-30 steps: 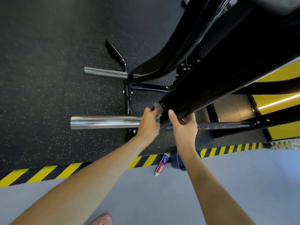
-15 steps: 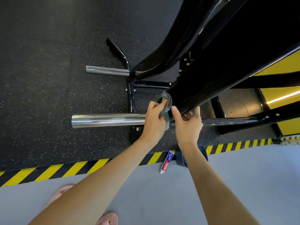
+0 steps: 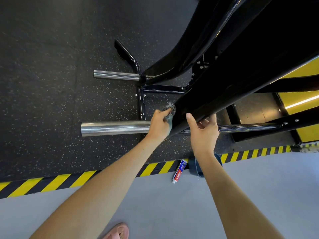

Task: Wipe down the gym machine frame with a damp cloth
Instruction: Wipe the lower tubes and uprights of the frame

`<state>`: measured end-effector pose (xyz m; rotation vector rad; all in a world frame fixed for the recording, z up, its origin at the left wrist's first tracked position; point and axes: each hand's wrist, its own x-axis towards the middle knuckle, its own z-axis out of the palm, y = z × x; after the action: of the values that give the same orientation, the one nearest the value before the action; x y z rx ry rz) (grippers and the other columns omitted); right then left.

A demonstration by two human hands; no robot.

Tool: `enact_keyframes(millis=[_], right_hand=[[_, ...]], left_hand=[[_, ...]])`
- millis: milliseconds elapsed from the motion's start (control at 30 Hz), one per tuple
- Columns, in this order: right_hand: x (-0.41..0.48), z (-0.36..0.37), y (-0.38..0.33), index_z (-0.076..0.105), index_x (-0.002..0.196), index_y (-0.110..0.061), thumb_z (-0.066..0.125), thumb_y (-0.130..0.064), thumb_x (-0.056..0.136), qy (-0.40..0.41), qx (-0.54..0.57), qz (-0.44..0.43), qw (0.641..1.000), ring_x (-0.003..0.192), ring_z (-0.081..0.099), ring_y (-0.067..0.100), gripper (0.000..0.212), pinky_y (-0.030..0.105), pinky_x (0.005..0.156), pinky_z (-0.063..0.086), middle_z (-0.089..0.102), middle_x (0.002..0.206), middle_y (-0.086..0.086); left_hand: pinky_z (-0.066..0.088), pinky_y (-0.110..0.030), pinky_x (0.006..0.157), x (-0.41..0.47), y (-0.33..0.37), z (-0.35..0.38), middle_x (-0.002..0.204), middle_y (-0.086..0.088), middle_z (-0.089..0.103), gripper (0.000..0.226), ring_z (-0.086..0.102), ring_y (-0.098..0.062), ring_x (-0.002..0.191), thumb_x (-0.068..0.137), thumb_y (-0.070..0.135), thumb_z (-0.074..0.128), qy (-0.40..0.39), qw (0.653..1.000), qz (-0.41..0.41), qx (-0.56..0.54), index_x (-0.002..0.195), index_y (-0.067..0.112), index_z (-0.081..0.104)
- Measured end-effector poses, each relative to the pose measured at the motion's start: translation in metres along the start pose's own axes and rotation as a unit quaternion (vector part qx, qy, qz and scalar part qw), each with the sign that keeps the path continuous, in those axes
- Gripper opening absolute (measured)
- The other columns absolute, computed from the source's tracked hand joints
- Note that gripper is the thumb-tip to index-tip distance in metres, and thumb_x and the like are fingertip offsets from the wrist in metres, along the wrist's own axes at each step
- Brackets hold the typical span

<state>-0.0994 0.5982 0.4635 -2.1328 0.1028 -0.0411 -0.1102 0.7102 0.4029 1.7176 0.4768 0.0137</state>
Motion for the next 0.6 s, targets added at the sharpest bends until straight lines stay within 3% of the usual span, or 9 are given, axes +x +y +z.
enact_keyframes(millis=[167, 267, 367, 500, 600], right_hand=[[0.0, 0.001, 0.001, 0.054, 0.107, -0.021, 0.074, -0.029, 0.084, 0.004, -0.01, -0.009, 1.0, 0.069, 0.06, -0.017, 0.031, -0.004, 0.061, 0.038, 0.063, 0.082, -0.017], [0.0, 0.0, 0.0, 0.055, 0.107, -0.021, 0.074, -0.03, 0.083, -0.005, -0.001, -0.003, 1.0, 0.073, 0.061, -0.013, 0.032, -0.002, 0.063, 0.04, 0.063, 0.084, -0.019], [0.0, -0.002, -0.001, 0.056, 0.108, -0.022, 0.075, -0.029, 0.082, -0.022, 0.009, 0.002, 1.0, 0.076, 0.063, -0.011, 0.032, 0.001, 0.065, 0.042, 0.065, 0.085, -0.019], [0.007, -0.017, -0.008, 0.058, 0.111, -0.019, 0.069, -0.009, 0.086, -0.109, 0.063, 0.061, 0.99, 0.087, 0.068, 0.002, 0.029, 0.016, 0.076, 0.05, 0.072, 0.095, -0.007], [0.006, -0.034, -0.013, 0.059, 0.12, -0.015, 0.054, 0.014, 0.086, -0.171, 0.091, 0.098, 0.976, 0.09, 0.066, 0.0, 0.045, 0.017, 0.078, 0.05, 0.072, 0.097, -0.01]], left_hand=[[0.037, -0.019, 0.101, -0.025, 0.006, 0.001, 0.099, 0.003, 0.042, 0.048, 0.047, -0.011, 0.103, 0.096, -0.011, 0.037, -0.037, 0.997, 0.029, -0.066, 0.138, 0.007, 0.049], [0.034, -0.029, 0.11, -0.009, -0.008, 0.004, 0.119, -0.009, 0.048, 0.053, 0.047, -0.016, 0.113, 0.094, -0.012, 0.035, -0.026, 0.996, -0.056, -0.059, 0.139, 0.01, 0.049], [0.038, -0.041, 0.11, -0.007, -0.006, 0.007, 0.129, -0.008, 0.05, 0.053, 0.05, -0.021, 0.12, 0.093, -0.007, 0.037, -0.018, 0.989, -0.114, -0.096, 0.136, 0.018, 0.054], [0.045, -0.026, 0.098, -0.025, 0.041, -0.001, 0.115, -0.006, 0.051, 0.042, 0.052, -0.014, 0.109, 0.097, -0.004, 0.043, -0.019, 0.99, -0.008, -0.14, 0.132, 0.013, 0.057], [0.043, -0.011, 0.085, -0.027, 0.062, -0.003, 0.102, 0.001, 0.052, 0.037, 0.053, -0.006, 0.098, 0.097, -0.002, 0.044, 0.003, 0.992, 0.043, -0.122, 0.129, 0.011, 0.059]])
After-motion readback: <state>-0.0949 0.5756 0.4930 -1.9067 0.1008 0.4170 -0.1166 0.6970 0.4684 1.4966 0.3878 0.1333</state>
